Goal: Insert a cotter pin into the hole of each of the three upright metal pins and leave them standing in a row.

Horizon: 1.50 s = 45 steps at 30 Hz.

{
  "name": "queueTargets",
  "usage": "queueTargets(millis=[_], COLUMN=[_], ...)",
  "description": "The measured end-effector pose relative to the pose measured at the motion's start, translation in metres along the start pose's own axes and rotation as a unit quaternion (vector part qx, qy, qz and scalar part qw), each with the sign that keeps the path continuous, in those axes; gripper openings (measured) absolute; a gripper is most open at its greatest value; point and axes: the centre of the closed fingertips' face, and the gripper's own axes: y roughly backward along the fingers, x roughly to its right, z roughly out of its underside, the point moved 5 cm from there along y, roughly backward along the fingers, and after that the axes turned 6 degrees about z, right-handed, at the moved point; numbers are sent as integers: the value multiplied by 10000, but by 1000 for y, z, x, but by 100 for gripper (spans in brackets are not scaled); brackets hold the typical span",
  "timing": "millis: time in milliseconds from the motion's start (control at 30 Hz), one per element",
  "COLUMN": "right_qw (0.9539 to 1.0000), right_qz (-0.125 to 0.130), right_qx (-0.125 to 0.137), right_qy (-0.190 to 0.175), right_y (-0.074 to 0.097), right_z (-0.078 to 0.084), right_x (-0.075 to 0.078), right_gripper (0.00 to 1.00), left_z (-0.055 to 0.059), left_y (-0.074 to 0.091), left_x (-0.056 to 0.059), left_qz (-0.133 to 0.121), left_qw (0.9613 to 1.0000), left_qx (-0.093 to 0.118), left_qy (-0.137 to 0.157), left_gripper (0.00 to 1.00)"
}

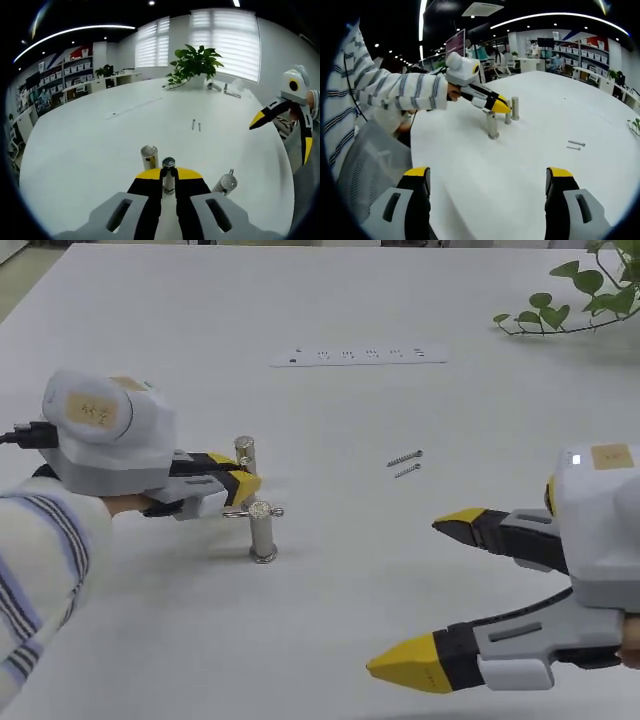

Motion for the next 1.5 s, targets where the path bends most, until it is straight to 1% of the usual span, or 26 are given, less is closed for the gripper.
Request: queueTargets(millis=[67, 100, 167, 267, 400, 467, 567, 600, 667, 767, 800, 833, 900, 1000, 1033, 1133, 1233, 1300, 1400, 1500], right_qw=[10000, 10000, 10000, 10000, 10000, 10000, 10000, 10000, 10000, 9999, 9999, 9999, 9999, 9999, 9998, 9998, 9996, 9996, 9995, 9995], right_qz=[6, -4, -13, -2, 18, 26, 36, 42, 62, 85, 89, 102, 115, 137, 143, 173, 210, 236, 241, 253], right_qx=[3, -7, -26, -37, -31, -26, 7, 11, 34, 64, 67, 68, 82, 94, 101, 131, 159, 171, 172, 163], right_qy=[0, -6, -6, 17, 4, 14, 13, 13, 21, 13, 14, 17, 7, -3, -4, -27, -50, -67, -67, -68], right_y=[1, 1, 2, 4, 6, 6, 8, 9, 10, 13, 13, 14, 16, 18, 19, 22, 24, 25, 26, 28], right_z=[0, 0, 1, 2, 2, 2, 1, 1, 0, 0, 0, 0, 1, 2, 2, 3, 4, 5, 6, 8], right_x=[1, 1, 1, 2, 4, 4, 5, 6, 7, 9, 9, 10, 10, 12, 12, 14, 16, 17, 16, 16], right_gripper=[97, 97, 97, 97, 97, 97, 97, 97, 97, 97, 97, 97, 97, 97, 97, 97, 97, 97, 97, 96], left_z=[-5, -9, -14, -23, -35, -40, -51, -52, -59, -69, -70, -74, -79, -85, -86, -87, -86, -81, -73, -62], left_y=[2, 3, 6, 9, 14, 17, 22, 22, 26, 31, 32, 35, 37, 40, 41, 41, 37, 34, 30, 28], left_x=[0, -1, -1, 0, 1, 2, 5, 6, 10, 20, 22, 27, 34, 47, 51, 69, 82, 91, 103, 116], left_qz=[-49, -83, -75, -54, -59, -59, -23, -19, 28, 124, 131, 166, 216, 356, 400, 591, 690, 797, 934, 1028], left_qw=[10000, 9998, 9998, 9995, 9989, 9988, 9983, 9983, 9979, 9971, 9970, 9964, 9957, 9945, 9942, 9924, 9918, 9906, 9901, 9896], left_qx=[45, 94, 132, 151, 256, 292, 380, 389, 439, 532, 540, 588, 647, 731, 735, 719, 694, 634, 597, 548], left_qy=[-25, -126, -123, -259, -379, -395, -434, -444, -468, -528, -533, -592, -622, -656, -668, -807, -818, -913, -866, -848], left_gripper=[7, 7, 7, 7, 7, 7, 7, 6, 6, 6, 7, 7, 7, 6, 6, 7, 7, 7, 6, 6])
